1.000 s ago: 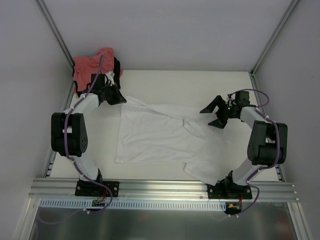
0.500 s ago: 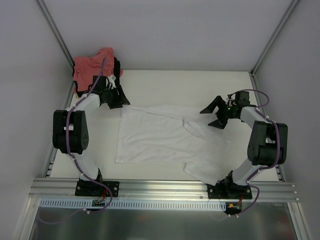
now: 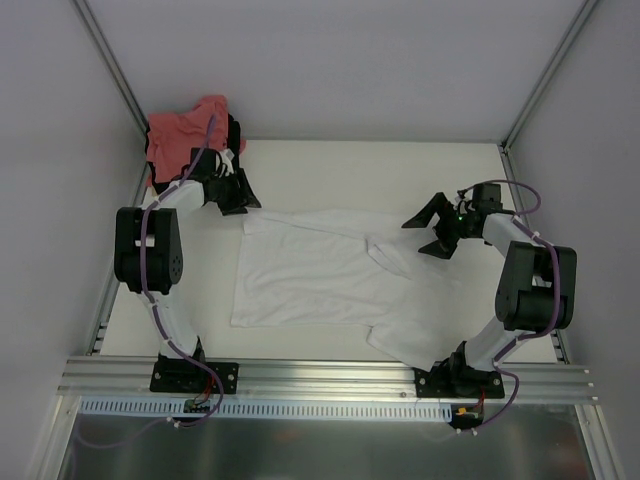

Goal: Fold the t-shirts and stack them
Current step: Fold the flattened tshirt in 1/3 of the way

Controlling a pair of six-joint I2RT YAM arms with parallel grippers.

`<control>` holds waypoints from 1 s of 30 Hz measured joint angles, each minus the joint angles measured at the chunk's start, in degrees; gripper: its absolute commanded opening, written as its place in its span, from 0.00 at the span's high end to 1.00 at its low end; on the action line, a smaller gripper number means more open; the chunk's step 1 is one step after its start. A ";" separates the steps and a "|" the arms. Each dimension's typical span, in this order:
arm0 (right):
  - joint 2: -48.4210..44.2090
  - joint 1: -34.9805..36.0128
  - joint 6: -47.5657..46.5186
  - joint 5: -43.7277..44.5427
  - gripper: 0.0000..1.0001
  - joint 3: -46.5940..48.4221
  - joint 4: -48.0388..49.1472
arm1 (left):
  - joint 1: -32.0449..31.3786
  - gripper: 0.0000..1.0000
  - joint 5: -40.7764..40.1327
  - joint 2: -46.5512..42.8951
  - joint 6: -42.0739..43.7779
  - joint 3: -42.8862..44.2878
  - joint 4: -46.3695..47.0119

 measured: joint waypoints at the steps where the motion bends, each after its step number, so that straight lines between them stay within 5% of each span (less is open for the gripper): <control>1: 0.00 -0.04 -0.02 0.00 0.01 0.00 -0.04 | 0.00 0.50 -0.11 0.26 0.02 0.17 -0.39; 15: 0.00 -0.09 -0.04 -0.02 0.01 0.00 -0.09 | 0.46 0.51 -6.97 0.39 2.60 0.63 -6.43; 23: 0.00 -0.11 -0.07 -0.02 0.00 0.00 -0.07 | 0.74 0.67 -6.86 0.39 2.12 0.13 -4.26; 30: 0.00 -0.15 -0.20 -0.07 0.01 0.00 -0.09 | 0.74 0.68 -5.79 0.92 1.88 0.15 -3.06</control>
